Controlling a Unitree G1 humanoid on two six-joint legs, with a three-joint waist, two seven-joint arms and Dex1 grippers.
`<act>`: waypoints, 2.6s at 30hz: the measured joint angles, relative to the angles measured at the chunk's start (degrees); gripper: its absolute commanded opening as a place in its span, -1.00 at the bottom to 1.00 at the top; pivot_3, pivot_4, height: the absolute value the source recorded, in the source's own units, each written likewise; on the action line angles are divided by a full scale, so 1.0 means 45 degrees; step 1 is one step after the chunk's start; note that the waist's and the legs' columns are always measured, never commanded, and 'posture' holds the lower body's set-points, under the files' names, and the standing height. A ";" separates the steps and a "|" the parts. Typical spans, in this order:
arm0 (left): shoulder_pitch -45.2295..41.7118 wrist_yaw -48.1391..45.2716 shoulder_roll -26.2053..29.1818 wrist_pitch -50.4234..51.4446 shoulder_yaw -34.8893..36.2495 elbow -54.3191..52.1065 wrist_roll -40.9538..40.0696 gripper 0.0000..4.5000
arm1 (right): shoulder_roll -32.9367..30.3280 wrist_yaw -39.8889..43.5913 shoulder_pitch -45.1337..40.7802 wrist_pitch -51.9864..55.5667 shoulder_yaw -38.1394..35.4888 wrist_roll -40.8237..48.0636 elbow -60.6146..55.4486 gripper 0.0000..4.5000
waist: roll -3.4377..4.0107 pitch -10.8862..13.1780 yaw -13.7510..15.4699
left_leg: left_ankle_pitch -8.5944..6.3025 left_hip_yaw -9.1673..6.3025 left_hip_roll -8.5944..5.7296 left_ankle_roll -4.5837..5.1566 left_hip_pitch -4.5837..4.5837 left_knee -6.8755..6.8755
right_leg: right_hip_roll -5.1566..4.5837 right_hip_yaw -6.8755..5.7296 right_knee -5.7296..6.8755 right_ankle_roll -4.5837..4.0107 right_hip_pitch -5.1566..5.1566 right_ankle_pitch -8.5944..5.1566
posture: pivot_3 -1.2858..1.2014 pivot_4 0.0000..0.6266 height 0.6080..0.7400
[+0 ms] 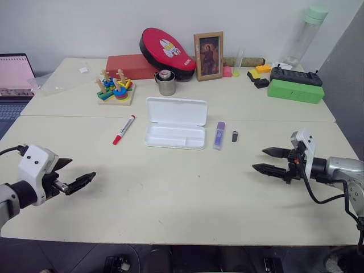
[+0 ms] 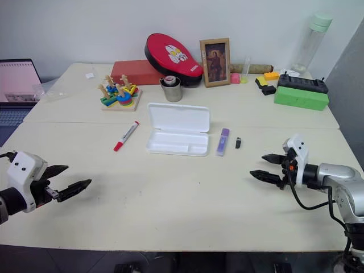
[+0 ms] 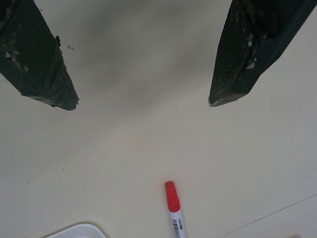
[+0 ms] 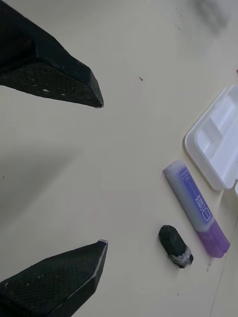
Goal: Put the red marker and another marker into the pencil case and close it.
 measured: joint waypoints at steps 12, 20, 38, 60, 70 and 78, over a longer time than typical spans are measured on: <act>-0.0191 0.0004 -0.0191 0.0064 -0.0230 -0.0148 -0.0001 1.00 | 0.0343 0.0119 -0.0460 -0.0168 0.0338 -0.0136 0.0278 0.99 | 0.0001 0.0001 -0.0004 | 0.0000 0.0000 0.0000 0.0000 0.0001 0.0004 | 0.0000 0.0001 0.0005 0.0071 0.0001 0.0041 | 0.03 -0.52 1.00; -0.1114 -0.0253 -0.0935 0.0155 -0.1739 -0.1918 -0.0373 1.00 | 0.1672 0.0435 -0.3925 0.0038 0.2944 -0.0761 0.0062 0.99 | 0.0011 0.0005 -0.0078 | 0.0002 -0.0001 0.0000 -0.0003 0.0002 0.0010 | 0.0001 0.0002 0.0008 0.0081 0.0005 0.0056 | 0.03 -0.52 1.00; -0.4829 0.1081 -0.3922 -0.0337 -0.5608 -0.2523 0.0075 1.00 | 0.6827 0.0822 -0.9064 -0.4766 0.7138 -0.6252 0.9131 0.99 | 0.0006 0.0003 -0.0140 | 0.0007 -0.0029 -0.0001 -0.0006 0.0002 0.0019 | 0.0011 -0.0019 0.0028 0.0042 0.0010 0.0096 | 0.03 -0.52 1.00; -0.4686 0.1723 -0.3975 -0.0264 -0.5203 -0.2558 0.0031 1.00 | 0.7771 0.1230 -0.9181 -0.6609 0.6711 -0.7642 1.0270 -0.99 | 0.0008 0.0003 -0.0117 | 0.0007 -0.0033 -0.0001 -0.0006 0.0009 0.0020 | 0.0011 -0.0019 0.0033 0.0042 0.0017 0.0097 | 0.03 -0.52 1.00; -0.3598 0.1493 -0.3264 0.0201 -0.4362 -0.3011 -0.0296 1.00 | 0.6215 0.2264 -0.5611 -0.5107 0.7140 -0.7150 0.3219 -0.99 | 0.0008 0.0003 -0.0082 | 0.0006 -0.0035 -0.0001 -0.0006 0.0007 0.0025 | 0.0011 -0.0019 0.0034 0.0043 0.0020 0.0096 | 0.03 -0.52 1.00; -0.2936 0.1301 -0.2989 0.0774 -0.4174 -0.3699 -0.0746 1.00 | 0.5815 0.1970 -0.4282 -0.3876 0.7780 -0.7219 0.1503 -0.99 | 0.0007 0.0002 -0.0080 | 0.0007 -0.0035 -0.0001 -0.0006 0.0014 0.0029 | 0.0011 -0.0018 0.0034 0.0044 0.0025 0.0096 | 0.03 -0.52 1.00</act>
